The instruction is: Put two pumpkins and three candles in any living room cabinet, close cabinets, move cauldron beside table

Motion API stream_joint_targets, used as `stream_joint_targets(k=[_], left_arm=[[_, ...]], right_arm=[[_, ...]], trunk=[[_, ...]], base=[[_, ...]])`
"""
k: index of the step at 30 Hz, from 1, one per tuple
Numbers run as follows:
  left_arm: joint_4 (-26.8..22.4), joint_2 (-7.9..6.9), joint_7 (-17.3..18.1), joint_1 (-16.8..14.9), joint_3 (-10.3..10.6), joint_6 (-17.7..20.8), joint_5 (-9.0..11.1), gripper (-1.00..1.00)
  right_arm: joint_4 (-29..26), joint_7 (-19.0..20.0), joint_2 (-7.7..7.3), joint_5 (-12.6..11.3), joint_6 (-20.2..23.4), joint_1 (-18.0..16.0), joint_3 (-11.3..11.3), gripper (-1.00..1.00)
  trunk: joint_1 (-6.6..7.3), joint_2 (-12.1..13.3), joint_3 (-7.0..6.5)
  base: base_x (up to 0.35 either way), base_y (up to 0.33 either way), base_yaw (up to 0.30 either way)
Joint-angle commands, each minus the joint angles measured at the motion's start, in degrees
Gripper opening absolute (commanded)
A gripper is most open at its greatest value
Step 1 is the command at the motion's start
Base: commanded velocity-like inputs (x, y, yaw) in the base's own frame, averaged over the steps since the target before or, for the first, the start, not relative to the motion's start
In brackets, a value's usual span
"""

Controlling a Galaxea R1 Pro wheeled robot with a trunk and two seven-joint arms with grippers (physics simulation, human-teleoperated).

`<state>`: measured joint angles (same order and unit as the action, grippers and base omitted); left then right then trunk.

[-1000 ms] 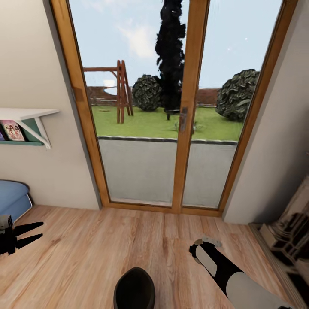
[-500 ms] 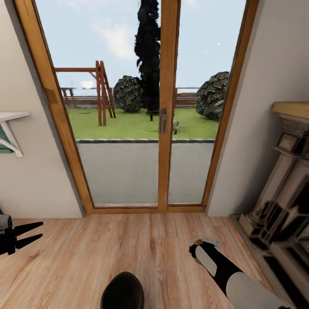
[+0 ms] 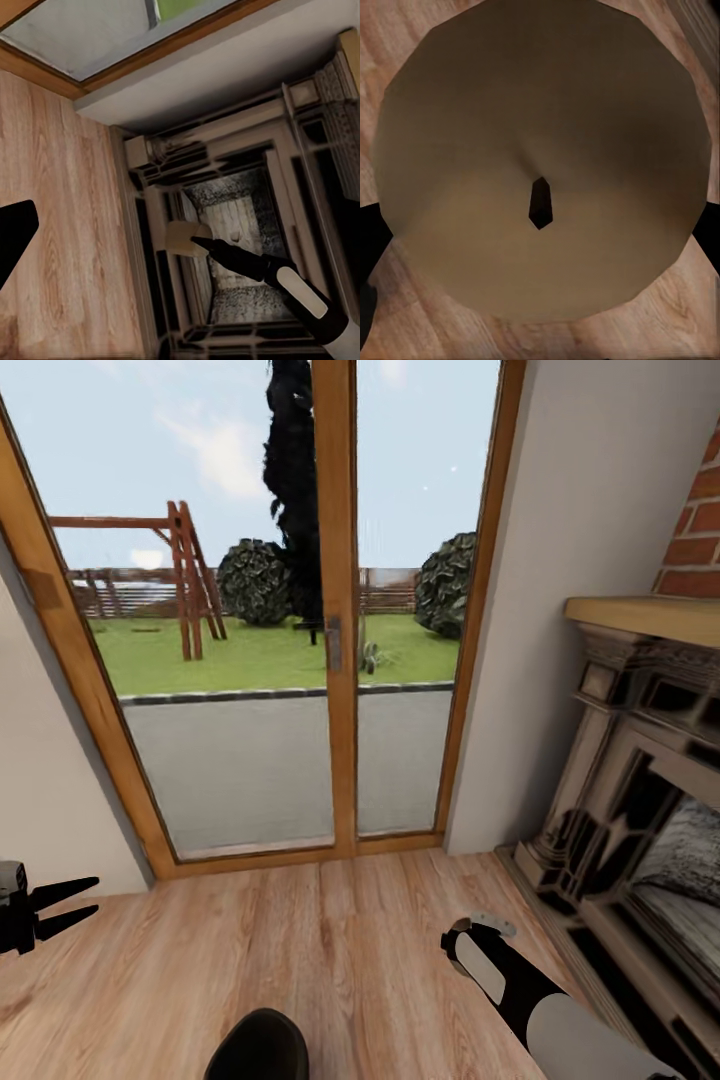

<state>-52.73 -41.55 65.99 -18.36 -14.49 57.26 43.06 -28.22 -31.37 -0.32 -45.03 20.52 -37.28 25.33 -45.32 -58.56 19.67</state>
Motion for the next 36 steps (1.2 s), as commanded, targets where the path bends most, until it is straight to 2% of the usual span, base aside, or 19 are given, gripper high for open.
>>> stream_joint_targets(k=[1, 36], left_arm=[[-0.01, -0.01, 0.11, -0.01, -0.02, 0.31, 0.06, 1.00], [0.01, 0.15, 0.11, -0.01, 0.17, 0.22, -0.33, 1.00]], right_arm=[[-0.08, -0.36, -0.03, -0.06, 0.31, -0.07, 0.33, -1.00], [-0.10, -0.36, -0.03, -0.06, 0.31, -0.07, 0.33, -1.00]], trunk=[[-0.01, -0.05, 0.04], [-0.01, -0.05, -0.96]], base=[[0.000, 0.000, -0.272], [-0.014, 0.000, -0.272]])
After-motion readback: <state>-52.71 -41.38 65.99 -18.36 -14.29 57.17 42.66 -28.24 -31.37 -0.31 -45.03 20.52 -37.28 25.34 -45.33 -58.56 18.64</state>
